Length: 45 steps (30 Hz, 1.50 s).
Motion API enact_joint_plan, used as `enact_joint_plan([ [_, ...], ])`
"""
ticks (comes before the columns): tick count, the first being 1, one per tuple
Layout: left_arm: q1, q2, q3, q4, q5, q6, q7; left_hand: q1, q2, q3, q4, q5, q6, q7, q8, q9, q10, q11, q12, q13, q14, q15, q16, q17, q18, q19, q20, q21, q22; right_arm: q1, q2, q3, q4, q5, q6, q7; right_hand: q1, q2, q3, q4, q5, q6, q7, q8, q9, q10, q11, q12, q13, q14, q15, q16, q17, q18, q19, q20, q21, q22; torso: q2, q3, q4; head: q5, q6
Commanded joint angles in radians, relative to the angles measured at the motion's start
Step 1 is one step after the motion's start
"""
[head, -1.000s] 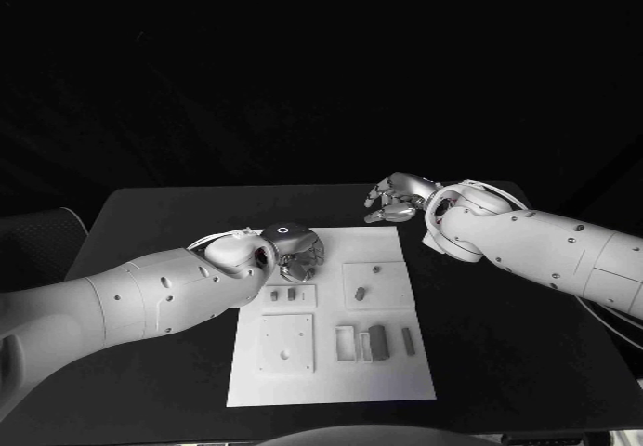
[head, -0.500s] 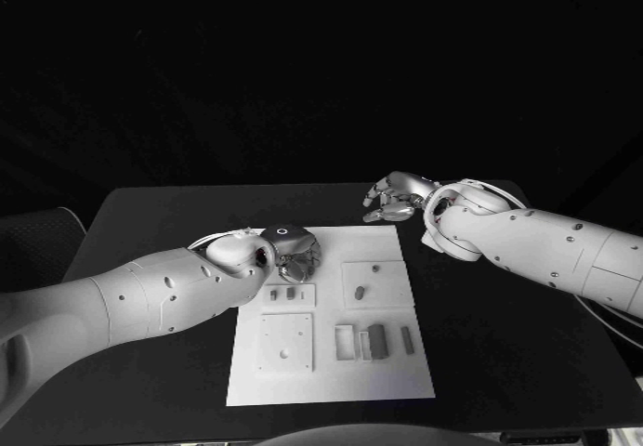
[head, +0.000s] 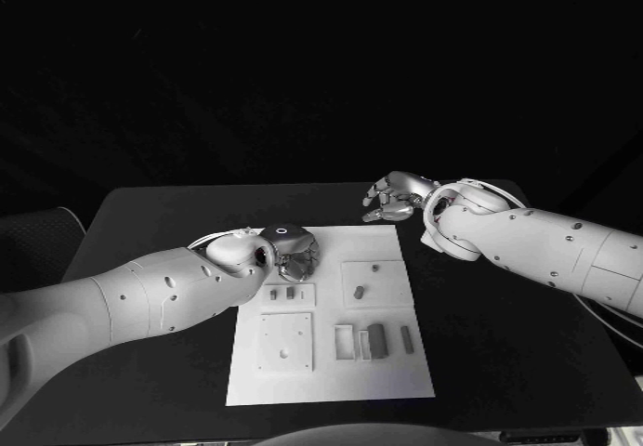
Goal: Assemble the parts on the task board
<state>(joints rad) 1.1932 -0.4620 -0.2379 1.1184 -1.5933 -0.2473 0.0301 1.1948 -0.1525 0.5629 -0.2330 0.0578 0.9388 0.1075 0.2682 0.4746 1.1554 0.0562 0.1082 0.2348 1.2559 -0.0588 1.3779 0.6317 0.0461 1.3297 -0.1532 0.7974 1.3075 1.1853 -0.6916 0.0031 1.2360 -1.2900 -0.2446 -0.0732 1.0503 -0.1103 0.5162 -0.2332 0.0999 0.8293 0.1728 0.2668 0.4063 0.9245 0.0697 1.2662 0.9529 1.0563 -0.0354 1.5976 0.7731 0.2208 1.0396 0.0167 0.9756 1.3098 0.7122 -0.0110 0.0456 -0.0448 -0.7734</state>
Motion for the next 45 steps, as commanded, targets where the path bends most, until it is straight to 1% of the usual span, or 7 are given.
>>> enact_joint_plan([
  [1,0.001,0.004,0.001,-0.005,-0.008,0.016,-0.009,-0.001,0.014,0.008,0.001,-0.003,0.009,0.004,0.007,-0.001,0.009,0.006,-0.003,0.002,0.002,0.008,-0.001,-0.001,0.133,-0.006,0.002,0.007,0.020,0.000,0.001,0.000,0.002,0.001,0.011,0.005,-0.007,-0.001,0.000,0.007,0.004,0.001,0.006,-0.002,-0.002,-0.006,-0.002,0.005,-0.001,0.003,-0.002,-0.003,0.002,0.041,-0.001,-0.009,-0.003,0.010,0.000,0.0001,-0.0003,0.001,0.000],
  [10,-0.001,0.011,0.001,-0.012,-0.009,0.017,-0.006,-0.002,0.018,0.008,0.001,-0.003,0.010,0.006,0.007,-0.002,0.011,0.007,-0.003,0.003,0.001,0.008,0.000,-0.001,0.134,-0.006,0.003,0.007,0.020,0.000,0.001,0.000,0.002,0.001,0.010,0.005,-0.007,-0.001,0.000,0.007,0.004,0.001,0.006,-0.002,-0.002,-0.006,-0.002,0.005,-0.001,0.003,-0.002,-0.003,0.002,0.041,-0.001,-0.009,-0.003,0.010,0.001,0.0002,-0.0010,-0.001,-0.002],
  [25,-0.005,0.019,0.001,-0.021,-0.009,0.037,-0.010,-0.009,0.021,0.007,0.002,-0.003,0.015,0.009,0.009,-0.002,0.019,0.008,-0.002,0.005,-0.001,0.010,0.000,-0.002,0.136,-0.008,0.005,0.008,0.020,0.000,0.002,0.000,0.003,0.001,0.011,0.004,-0.007,-0.001,0.000,0.007,0.004,0.001,0.006,-0.002,-0.002,-0.006,-0.002,0.006,-0.002,0.003,-0.002,-0.003,0.002,0.041,-0.001,-0.009,-0.003,0.010,-0.001,0.0000,0.0002,-0.006,-0.005],
  [33,-0.009,0.025,0.001,-0.028,-0.009,0.054,-0.005,-0.012,0.029,0.008,0.003,-0.003,0.023,0.011,0.013,-0.002,0.029,0.009,0.000,0.007,-0.002,0.011,0.001,-0.003,0.137,-0.009,0.007,0.009,0.020,0.000,-0.001,0.000,0.007,0.001,0.010,0.004,-0.007,-0.001,0.000,0.007,0.004,0.001,0.006,-0.002,-0.002,-0.006,-0.002,0.006,-0.002,0.003,-0.002,-0.003,0.002,0.041,-0.001,-0.009,-0.003,0.010,0.000,-0.0003,0.0001,-0.007,-0.007],
  [35,-0.011,0.025,0.001,-0.030,-0.009,0.053,-0.007,-0.013,0.030,0.008,0.003,-0.003,0.024,0.011,0.013,-0.002,0.029,0.009,-0.001,0.007,-0.003,0.011,0.001,-0.003,0.137,-0.009,0.007,0.009,0.020,0.000,0.000,0.000,0.008,0.001,0.011,0.004,-0.007,-0.001,0.000,0.007,0.004,0.001,0.006,-0.002,-0.002,-0.006,-0.002,0.006,-0.002,0.003,-0.002,-0.003,0.002,0.041,-0.001,-0.009,-0.003,0.010,0.000,-0.0006,0.0002,-0.007,-0.006],
  [38,-0.012,0.025,0.001,-0.032,-0.009,0.051,-0.007,-0.015,0.031,0.008,0.004,-0.003,0.024,0.010,0.014,-0.003,0.030,0.009,-0.001,0.008,-0.003,0.011,0.001,-0.003,0.137,-0.010,0.007,0.010,0.020,0.000,-0.001,0.000,0.008,0.001,0.011,0.003,-0.007,-0.001,0.000,0.007,0.004,0.001,0.006,-0.001,-0.002,-0.006,-0.002,0.006,-0.003,0.003,-0.002,-0.003,0.002,0.041,-0.001,-0.009,-0.003,0.010,0.001,-0.0008,-0.0001,-0.007,-0.007],
  [45,-0.012,0.024,0.001,-0.032,-0.009,0.048,-0.008,-0.016,0.043,0.012,0.004,-0.003,0.042,0.012,0.022,-0.001,0.053,0.008,0.006,0.014,-0.005,0.010,0.003,-0.004,0.138,-0.013,0.007,0.012,0.021,0.000,-0.001,0.000,0.009,0.001,0.010,0.004,-0.007,-0.001,0.000,0.006,0.004,0.001,0.006,-0.001,-0.002,-0.006,-0.002,0.006,-0.003,0.003,-0.002,-0.003,0.002,0.041,-0.001,-0.009,-0.003,0.010,-0.001,0.0002,0.0004,-0.007,-0.010],
])
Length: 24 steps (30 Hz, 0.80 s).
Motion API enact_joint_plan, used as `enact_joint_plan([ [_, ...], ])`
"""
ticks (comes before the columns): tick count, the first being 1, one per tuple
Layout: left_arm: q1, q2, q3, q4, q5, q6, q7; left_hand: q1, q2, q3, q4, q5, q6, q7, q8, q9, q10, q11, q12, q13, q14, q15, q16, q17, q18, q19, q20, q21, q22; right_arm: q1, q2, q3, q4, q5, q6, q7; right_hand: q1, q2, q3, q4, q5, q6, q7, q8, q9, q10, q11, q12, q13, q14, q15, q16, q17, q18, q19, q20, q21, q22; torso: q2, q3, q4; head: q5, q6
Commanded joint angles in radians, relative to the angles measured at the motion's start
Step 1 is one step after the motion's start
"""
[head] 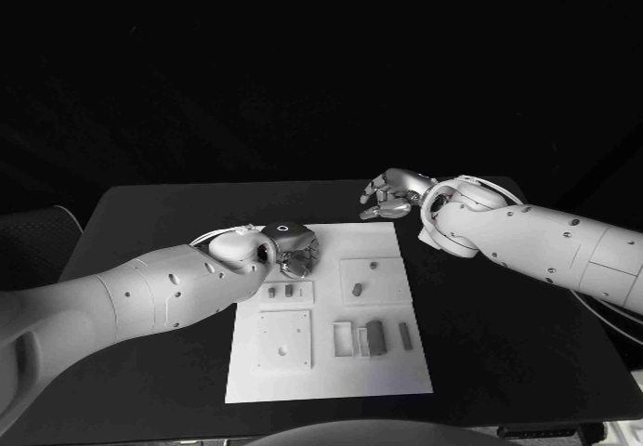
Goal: Assemble the parts on the task board
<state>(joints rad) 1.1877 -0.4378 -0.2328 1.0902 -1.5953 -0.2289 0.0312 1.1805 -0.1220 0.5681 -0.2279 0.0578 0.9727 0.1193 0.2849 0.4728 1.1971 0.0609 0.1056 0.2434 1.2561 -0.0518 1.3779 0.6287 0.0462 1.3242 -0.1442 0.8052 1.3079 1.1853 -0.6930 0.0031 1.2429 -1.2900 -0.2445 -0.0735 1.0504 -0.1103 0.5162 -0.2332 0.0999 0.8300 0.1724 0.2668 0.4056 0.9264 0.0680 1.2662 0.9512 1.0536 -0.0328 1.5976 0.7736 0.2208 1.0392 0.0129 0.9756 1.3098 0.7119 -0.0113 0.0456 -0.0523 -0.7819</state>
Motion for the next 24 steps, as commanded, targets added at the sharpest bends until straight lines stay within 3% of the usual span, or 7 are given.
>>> enact_joint_plan([
  [1,-0.006,-0.001,-0.004,-0.003,-0.007,0.031,-0.009,0.000,0.014,0.008,-0.002,-0.003,0.011,0.000,0.007,0.001,0.015,0.003,0.010,0.006,-0.006,0.003,0.003,-0.001,0.138,-0.007,-0.002,0.005,0.020,0.000,0.000,0.000,0.002,0.001,0.010,0.004,-0.007,-0.001,0.000,0.006,0.004,0.001,0.006,-0.001,-0.001,-0.008,-0.001,0.006,-0.001,0.006,-0.005,-0.003,0.001,0.041,-0.001,-0.005,-0.003,0.010,0.000,0.0004,0.0002,0.000,-0.002],
  [24,-0.006,-0.017,-0.004,0.016,0.022,-0.010,0.017,0.023,0.021,0.053,-0.014,-0.003,0.057,-0.001,0.026,0.006,0.072,-0.004,0.018,0.018,-0.005,-0.004,0.002,-0.007,0.134,-0.011,-0.004,0.007,0.017,0.000,0.000,0.000,0.002,0.001,0.014,0.004,-0.008,-0.001,0.000,0.006,0.004,0.001,0.006,-0.001,-0.001,-0.008,-0.001,0.007,-0.002,0.006,-0.005,-0.003,0.001,0.041,-0.001,-0.005,-0.003,0.010,-0.001,0.0007,0.0004,0.002,-0.002],
])
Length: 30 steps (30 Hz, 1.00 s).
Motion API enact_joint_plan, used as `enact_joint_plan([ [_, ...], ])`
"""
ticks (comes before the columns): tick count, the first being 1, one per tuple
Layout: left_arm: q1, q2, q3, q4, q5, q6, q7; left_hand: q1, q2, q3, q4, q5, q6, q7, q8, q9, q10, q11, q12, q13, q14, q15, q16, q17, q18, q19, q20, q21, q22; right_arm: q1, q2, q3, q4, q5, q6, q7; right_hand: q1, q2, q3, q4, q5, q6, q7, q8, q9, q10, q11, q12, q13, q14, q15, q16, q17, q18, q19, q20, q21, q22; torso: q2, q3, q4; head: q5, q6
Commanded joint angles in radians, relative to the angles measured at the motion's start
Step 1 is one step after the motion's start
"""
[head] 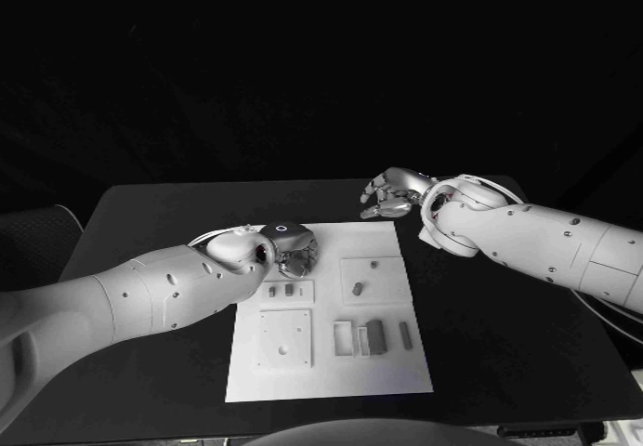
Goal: Assemble the parts on the task board
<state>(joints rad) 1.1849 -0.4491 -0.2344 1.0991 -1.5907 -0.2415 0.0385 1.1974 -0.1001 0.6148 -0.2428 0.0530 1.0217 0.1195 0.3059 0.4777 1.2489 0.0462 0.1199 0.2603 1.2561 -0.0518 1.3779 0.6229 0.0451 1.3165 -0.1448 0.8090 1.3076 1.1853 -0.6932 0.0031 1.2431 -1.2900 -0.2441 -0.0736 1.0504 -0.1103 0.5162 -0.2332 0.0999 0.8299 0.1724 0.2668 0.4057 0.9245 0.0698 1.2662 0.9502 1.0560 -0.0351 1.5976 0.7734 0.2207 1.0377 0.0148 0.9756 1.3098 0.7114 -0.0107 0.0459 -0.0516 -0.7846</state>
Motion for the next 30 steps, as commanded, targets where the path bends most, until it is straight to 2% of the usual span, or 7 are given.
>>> enact_joint_plan([
  [1,-0.004,-0.008,-0.002,0.010,0.025,0.005,0.012,0.006,-0.001,0.007,0.001,0.001,0.009,-0.001,0.005,0.001,0.020,0.010,0.003,0.001,-0.005,-0.004,0.002,-0.001,0.135,-0.003,-0.003,0.003,0.018,0.000,0.000,0.000,0.002,0.001,0.014,0.004,-0.008,-0.001,0.000,0.006,0.004,0.001,0.006,-0.001,-0.002,-0.006,-0.002,0.007,-0.001,0.003,-0.002,-0.003,0.001,0.041,0.001,-0.007,-0.003,0.010,0.000,0.0002,0.0002,0.002,0.002],
  [13,-0.002,-0.077,0.002,0.099,0.077,-0.013,0.016,0.003,-0.002,0.011,0.003,0.001,0.016,-0.004,0.008,0.003,0.030,0.006,0.003,0.004,-0.003,-0.008,0.001,-0.003,0.135,-0.001,-0.006,0.003,0.017,0.000,-0.002,0.000,0.001,0.001,0.014,0.005,-0.008,-0.001,0.000,0.007,0.004,0.001,0.006,-0.001,-0.002,-0.007,-0.002,0.007,-0.002,0.003,-0.002,-0.003,0.001,0.041,0.001,-0.007,-0.003,0.010,-0.001,0.0005,0.0013,0.003,0.005],
  [14,-0.001,-0.083,0.008,0.107,0.079,-0.013,0.016,0.003,-0.002,0.011,0.003,0.001,0.017,-0.004,0.008,0.003,0.031,0.006,0.003,0.004,-0.003,-0.008,0.001,-0.003,0.135,-0.001,-0.006,0.003,0.017,0.000,-0.002,0.000,0.000,0.001,0.014,0.005,-0.008,-0.001,0.000,0.007,0.004,0.001,0.006,-0.001,-0.002,-0.007,-0.002,0.007,-0.002,0.003,-0.002,-0.003,0.001,0.041,0.001,-0.007,-0.003,0.010,-0.001,0.0006,0.0016,0.004,0.006],
  [17,0.000,-0.099,0.011,0.126,0.090,-0.032,0.022,0.003,-0.003,0.012,0.002,0.001,0.017,-0.004,0.009,0.003,0.032,0.006,0.003,0.004,-0.003,-0.008,0.001,-0.003,0.135,-0.001,-0.007,0.003,0.017,0.000,-0.002,0.000,0.000,0.001,0.014,0.005,-0.008,-0.001,0.000,0.007,0.004,0.001,0.006,-0.001,-0.002,-0.007,-0.002,0.008,-0.002,0.003,-0.002,-0.003,0.001,0.041,0.001,-0.007,-0.003,0.010,-0.001,0.0003,0.0018,0.006,0.008],
  [19,0.000,-0.110,0.025,0.137,0.093,-0.047,0.028,0.005,-0.004,0.013,0.001,0.002,0.018,-0.005,0.009,0.003,0.032,0.005,0.002,0.004,-0.002,-0.009,0.001,-0.004,0.135,-0.001,-0.008,0.003,0.016,0.000,-0.002,0.000,0.000,0.001,0.014,0.005,-0.008,-0.001,0.000,0.007,0.004,0.000,0.006,-0.001,-0.002,-0.007,-0.002,0.008,-0.002,0.003,-0.002,-0.003,0.001,0.041,0.001,-0.007,-0.003,0.010,0.000,-0.0001,0.0017,0.006,0.009],
  [25,0.001,-0.140,0.054,0.156,0.101,-0.062,0.032,0.007,-0.006,0.016,-0.001,0.002,0.019,-0.005,0.009,0.003,0.033,0.005,0.001,0.005,-0.001,-0.010,0.001,-0.004,0.135,0.001,-0.009,0.003,0.016,0.000,-0.003,0.000,-0.001,0.001,0.015,0.006,-0.008,-0.001,0.000,0.007,0.004,0.000,0.006,-0.001,-0.002,-0.007,-0.002,0.008,-0.002,0.003,-0.002,-0.003,0.001,0.041,0.000,-0.007,-0.003,0.010,0.000,-0.0004,0.0017,0.009,0.011],
  [30,0.006,-0.154,0.063,0.158,0.108,-0.057,0.030,0.007,-0.006,0.017,-0.001,0.002,0.020,-0.005,0.009,0.003,0.035,0.004,0.001,0.005,0.000,-0.010,0.001,-0.004,0.135,0.002,-0.010,0.003,0.016,-0.001,-0.002,0.000,-0.002,0.001,0.015,0.006,-0.008,-0.001,0.000,0.007,0.004,0.000,0.006,-0.001,-0.002,-0.007,-0.002,0.008,-0.002,0.003,-0.002,-0.003,0.001,0.041,0.000,-0.007,-0.003,0.010,0.000,-0.0009,0.0023,0.011,0.012],
])
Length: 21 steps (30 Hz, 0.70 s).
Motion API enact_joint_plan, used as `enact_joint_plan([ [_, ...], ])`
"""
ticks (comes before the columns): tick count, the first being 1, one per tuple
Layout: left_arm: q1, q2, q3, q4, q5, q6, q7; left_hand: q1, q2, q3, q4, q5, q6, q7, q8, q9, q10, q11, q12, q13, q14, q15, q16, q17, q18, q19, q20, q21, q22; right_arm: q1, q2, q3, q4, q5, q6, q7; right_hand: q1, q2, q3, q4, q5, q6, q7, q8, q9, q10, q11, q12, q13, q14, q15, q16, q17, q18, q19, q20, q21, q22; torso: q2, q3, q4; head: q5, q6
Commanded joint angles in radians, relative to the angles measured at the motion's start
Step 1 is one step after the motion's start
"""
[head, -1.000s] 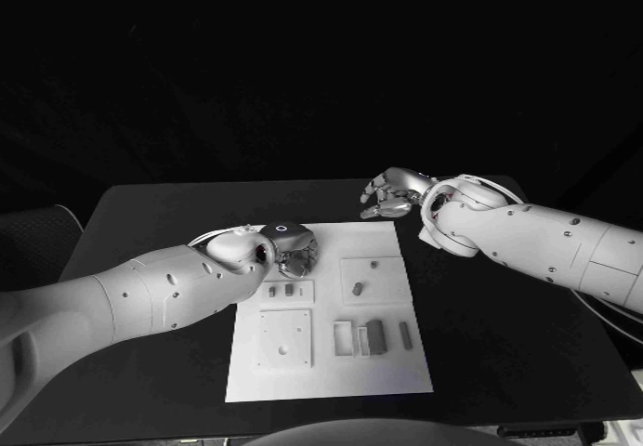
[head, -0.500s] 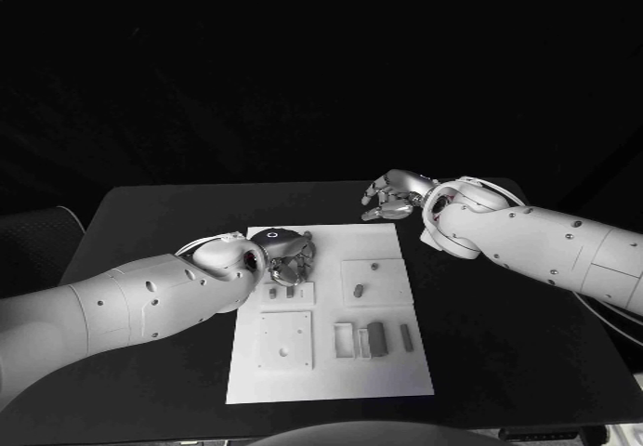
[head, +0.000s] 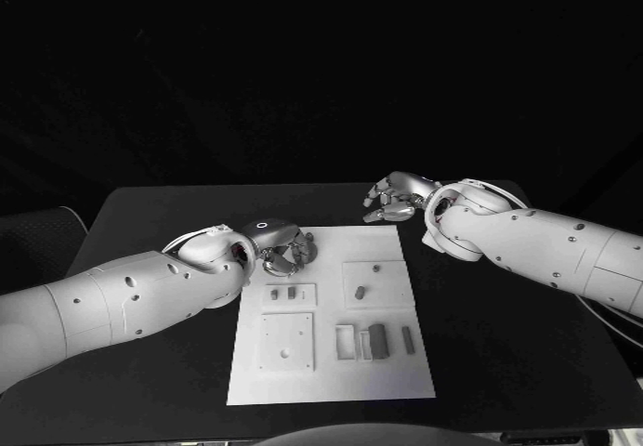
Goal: Assemble the parts on the task board
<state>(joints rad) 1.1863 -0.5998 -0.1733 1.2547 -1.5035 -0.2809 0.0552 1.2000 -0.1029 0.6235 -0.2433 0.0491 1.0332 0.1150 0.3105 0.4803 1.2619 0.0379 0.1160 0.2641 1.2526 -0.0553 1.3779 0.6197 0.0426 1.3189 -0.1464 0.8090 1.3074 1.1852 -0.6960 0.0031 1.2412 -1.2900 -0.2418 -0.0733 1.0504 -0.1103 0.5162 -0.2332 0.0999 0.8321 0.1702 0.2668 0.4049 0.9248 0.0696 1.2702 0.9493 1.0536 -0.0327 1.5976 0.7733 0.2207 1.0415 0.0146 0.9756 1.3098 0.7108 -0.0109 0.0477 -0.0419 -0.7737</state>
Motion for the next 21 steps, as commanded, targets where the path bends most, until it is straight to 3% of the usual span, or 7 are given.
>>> enact_joint_plan([
  [1,0.007,-0.005,0.002,0.001,0.022,-0.015,0.013,0.005,-0.004,0.008,0.000,0.006,0.009,-0.001,0.005,0.001,0.022,0.012,0.005,0.001,0.003,-0.007,0.001,-0.001,0.138,-0.001,-0.008,0.003,0.016,-0.001,0.001,0.000,0.000,0.001,0.013,0.006,-0.008,-0.001,0.000,0.007,0.004,-0.002,0.009,-0.001,-0.001,-0.007,-0.002,0.004,-0.001,0.006,-0.005,-0.003,0.002,0.041,-0.003,-0.007,-0.003,0.010,0.000,-0.0007,-0.0001,0.001,0.001],
  [21,0.009,-0.025,-0.005,-0.026,0.027,0.050,0.000,-0.001,-0.004,0.006,0.003,0.005,0.011,-0.002,0.005,0.001,0.026,0.011,0.003,0.003,0.003,-0.008,0.000,-0.002,0.137,0.000,-0.009,0.002,0.015,-0.001,-0.002,0.000,0.000,0.001,0.013,0.005,-0.009,-0.001,0.000,0.007,0.004,-0.002,0.009,-0.001,-0.001,-0.007,-0.002,0.004,-0.002,0.005,-0.005,-0.003,0.002,0.041,-0.003,-0.007,-0.003,0.010,0.001,-0.0013,-0.0014,0.005,-0.005],
])
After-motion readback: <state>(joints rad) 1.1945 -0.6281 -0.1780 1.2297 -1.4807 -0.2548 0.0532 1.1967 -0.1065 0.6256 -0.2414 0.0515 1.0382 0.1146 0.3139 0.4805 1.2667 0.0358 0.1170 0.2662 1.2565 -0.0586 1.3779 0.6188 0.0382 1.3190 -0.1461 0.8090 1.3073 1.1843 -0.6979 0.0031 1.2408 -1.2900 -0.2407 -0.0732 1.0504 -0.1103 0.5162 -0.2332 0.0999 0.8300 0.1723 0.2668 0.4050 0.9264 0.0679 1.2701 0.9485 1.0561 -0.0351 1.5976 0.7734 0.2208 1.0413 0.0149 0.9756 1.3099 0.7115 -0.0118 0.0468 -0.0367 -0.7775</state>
